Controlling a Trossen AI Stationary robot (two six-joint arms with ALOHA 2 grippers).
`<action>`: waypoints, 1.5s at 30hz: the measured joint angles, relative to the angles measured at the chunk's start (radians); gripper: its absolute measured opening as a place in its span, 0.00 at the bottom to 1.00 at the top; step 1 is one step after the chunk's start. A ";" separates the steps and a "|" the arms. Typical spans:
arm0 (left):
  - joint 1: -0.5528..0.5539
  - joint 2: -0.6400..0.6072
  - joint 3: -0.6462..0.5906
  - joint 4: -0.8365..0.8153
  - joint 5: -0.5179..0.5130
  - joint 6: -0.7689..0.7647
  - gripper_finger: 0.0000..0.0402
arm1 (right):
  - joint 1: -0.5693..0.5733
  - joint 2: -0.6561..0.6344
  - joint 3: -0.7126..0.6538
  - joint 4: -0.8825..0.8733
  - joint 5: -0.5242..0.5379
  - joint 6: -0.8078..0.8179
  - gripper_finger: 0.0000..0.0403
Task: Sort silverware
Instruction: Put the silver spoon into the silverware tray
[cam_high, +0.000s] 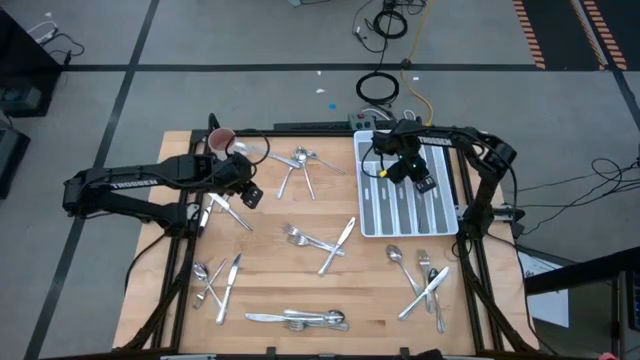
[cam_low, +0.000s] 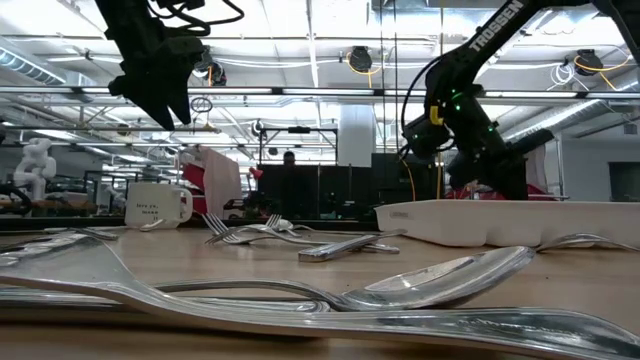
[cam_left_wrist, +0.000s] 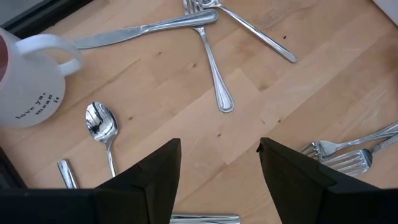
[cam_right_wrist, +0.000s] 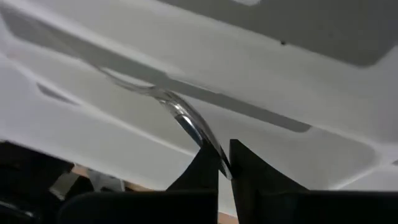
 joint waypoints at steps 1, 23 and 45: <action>0.000 0.000 0.000 0.000 0.000 0.000 0.56 | -0.002 0.001 0.000 0.005 0.004 0.022 0.03; 0.000 0.000 0.000 -0.001 0.000 0.001 0.56 | -0.002 -0.069 0.156 -0.042 -0.175 0.342 0.41; -0.002 0.000 0.000 -0.002 0.003 0.008 0.56 | 0.791 -0.516 -0.262 0.355 -0.295 1.835 0.43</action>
